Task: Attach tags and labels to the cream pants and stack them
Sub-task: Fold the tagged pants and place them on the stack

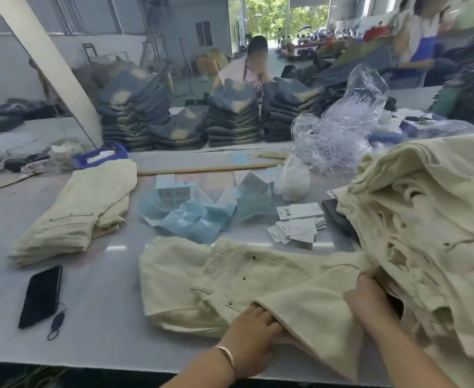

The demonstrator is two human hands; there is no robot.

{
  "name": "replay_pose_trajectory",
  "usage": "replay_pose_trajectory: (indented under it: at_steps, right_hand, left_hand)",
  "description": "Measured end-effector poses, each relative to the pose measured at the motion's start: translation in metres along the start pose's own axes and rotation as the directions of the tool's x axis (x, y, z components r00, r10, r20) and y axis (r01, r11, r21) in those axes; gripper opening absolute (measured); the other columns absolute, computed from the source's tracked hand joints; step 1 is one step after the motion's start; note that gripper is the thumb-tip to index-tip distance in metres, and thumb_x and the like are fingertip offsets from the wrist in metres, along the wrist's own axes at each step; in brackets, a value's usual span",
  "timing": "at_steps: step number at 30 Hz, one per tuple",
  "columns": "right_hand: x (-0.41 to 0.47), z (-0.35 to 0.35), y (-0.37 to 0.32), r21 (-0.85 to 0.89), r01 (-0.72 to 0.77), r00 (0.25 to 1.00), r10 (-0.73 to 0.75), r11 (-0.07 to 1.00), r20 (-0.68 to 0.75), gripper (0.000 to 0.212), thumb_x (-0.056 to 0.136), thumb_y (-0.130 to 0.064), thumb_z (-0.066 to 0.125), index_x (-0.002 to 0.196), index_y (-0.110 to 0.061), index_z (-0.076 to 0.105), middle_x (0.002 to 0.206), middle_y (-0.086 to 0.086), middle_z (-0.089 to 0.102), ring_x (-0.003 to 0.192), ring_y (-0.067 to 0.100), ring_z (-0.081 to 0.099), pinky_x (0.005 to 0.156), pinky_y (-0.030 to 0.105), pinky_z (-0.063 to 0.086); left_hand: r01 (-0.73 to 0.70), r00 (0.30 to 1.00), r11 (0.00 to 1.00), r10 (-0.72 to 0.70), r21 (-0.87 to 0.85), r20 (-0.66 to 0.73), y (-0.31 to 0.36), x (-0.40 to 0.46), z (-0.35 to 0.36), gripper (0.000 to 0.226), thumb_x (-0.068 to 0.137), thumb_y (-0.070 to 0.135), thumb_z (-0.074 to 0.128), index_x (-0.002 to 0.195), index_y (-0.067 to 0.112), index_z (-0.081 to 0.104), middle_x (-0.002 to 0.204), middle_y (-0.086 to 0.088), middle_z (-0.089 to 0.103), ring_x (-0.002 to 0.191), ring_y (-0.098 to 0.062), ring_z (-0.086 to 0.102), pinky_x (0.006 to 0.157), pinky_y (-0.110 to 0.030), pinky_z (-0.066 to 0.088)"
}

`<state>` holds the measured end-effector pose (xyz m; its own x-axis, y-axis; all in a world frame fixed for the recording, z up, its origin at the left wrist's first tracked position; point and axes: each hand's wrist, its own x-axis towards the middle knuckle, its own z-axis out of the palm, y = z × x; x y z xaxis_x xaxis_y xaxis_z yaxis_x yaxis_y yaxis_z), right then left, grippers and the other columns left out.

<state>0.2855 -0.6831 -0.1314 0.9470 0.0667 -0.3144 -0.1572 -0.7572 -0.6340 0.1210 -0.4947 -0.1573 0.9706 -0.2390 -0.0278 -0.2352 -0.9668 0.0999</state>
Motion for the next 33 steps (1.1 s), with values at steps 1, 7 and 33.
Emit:
replay_pose_trajectory:
  at_steps: [1,7,33]
  right_hand:
    - [0.0,0.003,0.008,-0.029,0.018,1.0,-0.019,0.999,-0.016,0.023,0.083,-0.004,0.053,0.106,-0.004,0.053,0.101,0.02,0.06,0.094,0.035,0.059,0.074,0.034,0.046]
    - [0.012,0.02,0.01,0.005,0.027,0.999,-0.027,1.0,-0.047,0.052,0.082,-0.006,0.044,0.133,-0.013,0.041,0.126,0.016,0.054,0.111,0.035,0.053,0.087,0.036,0.043]
    - [-0.022,0.032,-0.103,-0.562,0.207,0.907,-0.372,0.801,-0.196,0.052,0.088,-0.043,0.06,0.134,-0.027,0.043,0.135,0.006,0.047,0.122,0.029,0.043,0.093,0.04,0.042]
  left_hand:
    - [0.034,0.99,0.992,-0.05,-0.125,-0.128,-0.002,-0.004,-0.002,0.033,0.08,0.023,0.056,0.11,0.017,0.067,0.115,-0.005,0.066,0.109,-0.027,0.058,0.095,-0.041,0.049]
    - [0.496,0.649,0.776,-0.63,-0.39,-0.427,-0.054,0.002,-0.016,0.017,0.079,0.017,0.07,0.095,0.01,0.067,0.097,-0.008,0.062,0.097,-0.029,0.057,0.085,-0.04,0.049]
    - [0.574,0.376,0.062,-0.906,-0.816,0.195,-0.217,-0.085,-0.085,0.032,0.054,0.031,0.074,0.082,0.018,0.067,0.08,0.002,0.069,0.084,-0.025,0.067,0.062,-0.03,0.05]
